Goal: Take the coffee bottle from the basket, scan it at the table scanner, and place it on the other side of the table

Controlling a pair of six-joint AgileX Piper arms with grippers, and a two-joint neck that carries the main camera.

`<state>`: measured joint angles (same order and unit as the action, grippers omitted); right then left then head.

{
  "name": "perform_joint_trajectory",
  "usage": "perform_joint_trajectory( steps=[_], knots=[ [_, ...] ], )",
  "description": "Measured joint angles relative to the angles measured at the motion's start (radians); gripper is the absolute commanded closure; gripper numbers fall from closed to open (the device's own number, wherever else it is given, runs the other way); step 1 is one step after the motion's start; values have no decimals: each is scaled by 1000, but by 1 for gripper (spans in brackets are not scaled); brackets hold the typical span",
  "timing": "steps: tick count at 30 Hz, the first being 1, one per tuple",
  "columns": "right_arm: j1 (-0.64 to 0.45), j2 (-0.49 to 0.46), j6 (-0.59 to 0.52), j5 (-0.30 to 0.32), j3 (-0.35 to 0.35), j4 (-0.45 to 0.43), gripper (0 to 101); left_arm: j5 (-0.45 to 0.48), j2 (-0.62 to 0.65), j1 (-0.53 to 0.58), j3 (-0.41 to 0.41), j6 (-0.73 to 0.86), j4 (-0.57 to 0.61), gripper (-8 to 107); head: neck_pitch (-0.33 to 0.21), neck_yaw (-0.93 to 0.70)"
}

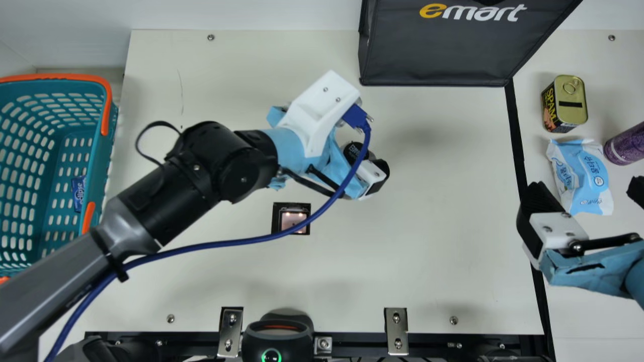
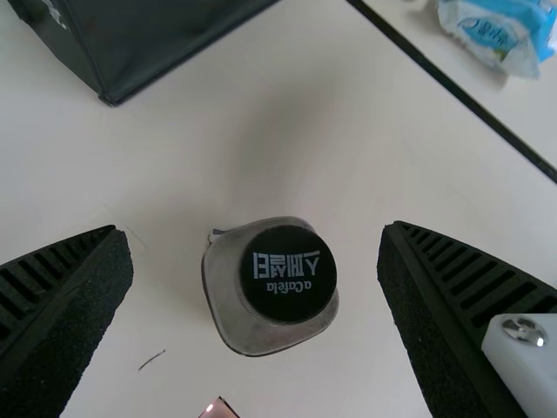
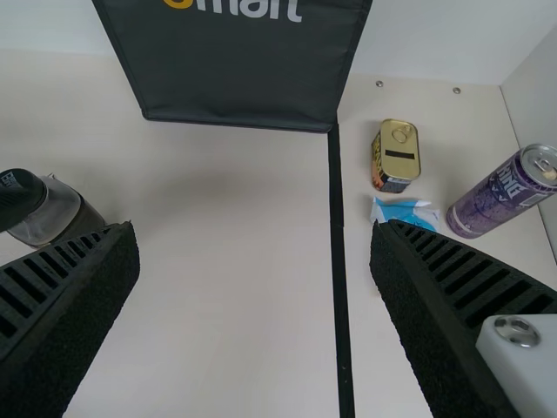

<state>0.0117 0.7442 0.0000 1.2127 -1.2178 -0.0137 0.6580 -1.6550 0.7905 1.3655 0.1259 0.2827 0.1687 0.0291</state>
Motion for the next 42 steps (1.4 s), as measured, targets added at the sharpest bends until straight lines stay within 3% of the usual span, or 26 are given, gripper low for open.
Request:
perform_joint_trajectory(
  steps=[21, 42],
  knots=[
    [0, 0, 0, -1, 0, 0, 6, 48, 186, -251, -95, 3, 46, 9, -2, 0],
    [0, 0, 0, -1, 0, 0, 6, 149, 473, -469, -279, 1, -1, 9, 0, 0]
  ],
)
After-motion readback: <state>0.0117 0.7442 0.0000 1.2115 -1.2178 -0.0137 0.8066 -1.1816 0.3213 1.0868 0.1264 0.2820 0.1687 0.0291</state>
